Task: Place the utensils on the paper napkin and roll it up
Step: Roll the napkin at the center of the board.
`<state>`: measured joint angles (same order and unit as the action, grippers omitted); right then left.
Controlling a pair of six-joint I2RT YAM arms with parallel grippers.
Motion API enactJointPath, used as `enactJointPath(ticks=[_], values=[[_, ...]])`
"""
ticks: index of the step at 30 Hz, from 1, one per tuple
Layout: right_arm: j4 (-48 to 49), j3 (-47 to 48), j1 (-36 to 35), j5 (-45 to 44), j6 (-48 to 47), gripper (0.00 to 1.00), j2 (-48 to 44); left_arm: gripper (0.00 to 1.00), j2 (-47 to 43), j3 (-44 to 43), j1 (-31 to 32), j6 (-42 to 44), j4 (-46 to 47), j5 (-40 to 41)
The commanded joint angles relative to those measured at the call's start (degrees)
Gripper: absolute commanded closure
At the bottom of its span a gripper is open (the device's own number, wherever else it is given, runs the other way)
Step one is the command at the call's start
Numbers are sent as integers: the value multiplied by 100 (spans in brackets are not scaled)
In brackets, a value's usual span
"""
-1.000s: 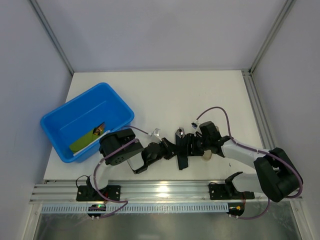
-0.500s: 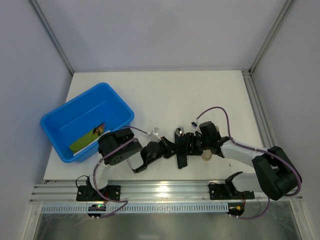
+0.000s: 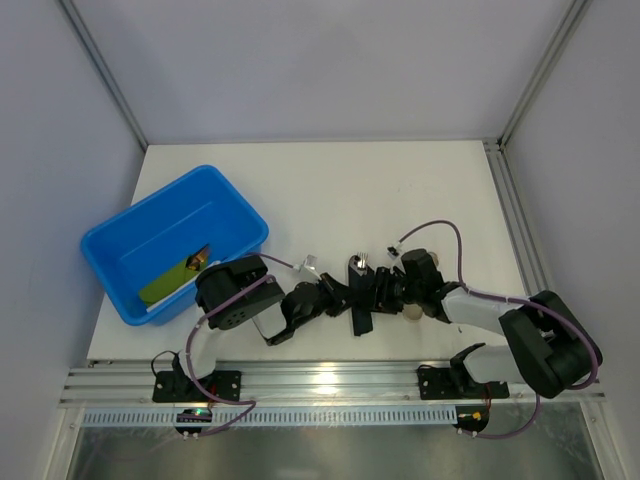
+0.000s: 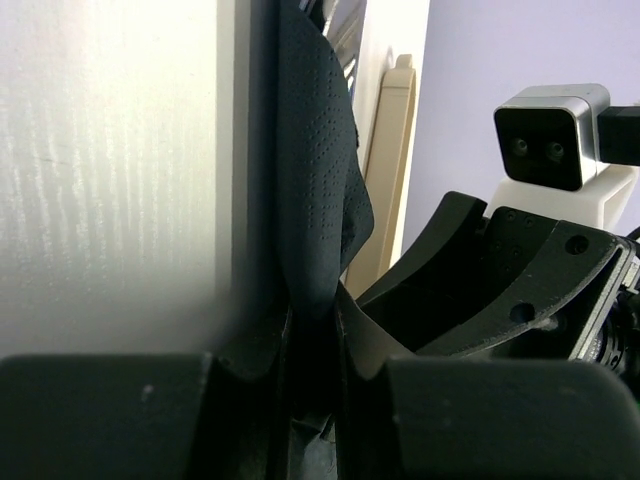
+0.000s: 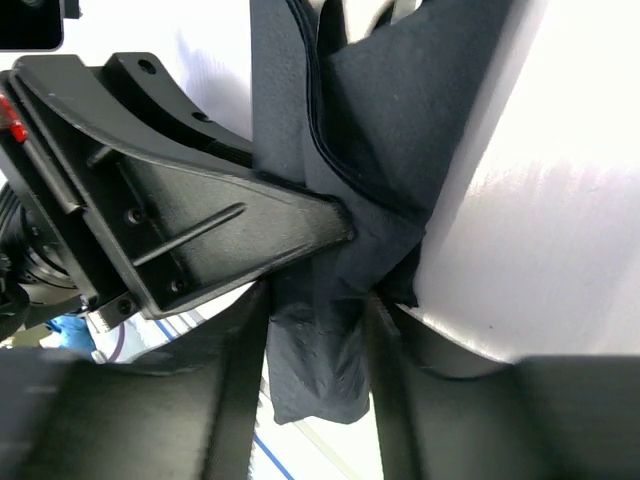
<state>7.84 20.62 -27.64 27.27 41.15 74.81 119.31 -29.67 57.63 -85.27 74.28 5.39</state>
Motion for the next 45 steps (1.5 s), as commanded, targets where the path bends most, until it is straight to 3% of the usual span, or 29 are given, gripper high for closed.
enactJointPath(ticks=[1, 7, 15, 18, 24, 27, 34, 45], values=[[561, -242, -5, -345, 87, 61, 157, 100, -39, -92, 100, -24, 1405, -284], [1009, -515, -13, -555, 60, 62, -62, 100, 14, -118, 109, -59, 1414, -319], [835, -533, 13, -644, -54, 67, -176, 100, -4, -100, 117, -42, 1405, -310], [360, -410, 13, -740, -220, 53, -457, 100, -21, -74, 117, 11, 1335, -310], [-746, 37, 74, -925, -546, 37, -1282, 100, -65, -74, 100, 213, 1221, -398], [-1362, 257, 223, -1074, -678, 34, -1599, 100, -136, -56, 65, 327, 1080, -433], [-1978, 697, 716, -1092, -906, 34, -1382, 100, -223, -74, 47, 450, 904, -504], [-2190, 707, 742, -583, -1100, 41, -669, 100, -215, -215, 29, 477, 640, -767]])
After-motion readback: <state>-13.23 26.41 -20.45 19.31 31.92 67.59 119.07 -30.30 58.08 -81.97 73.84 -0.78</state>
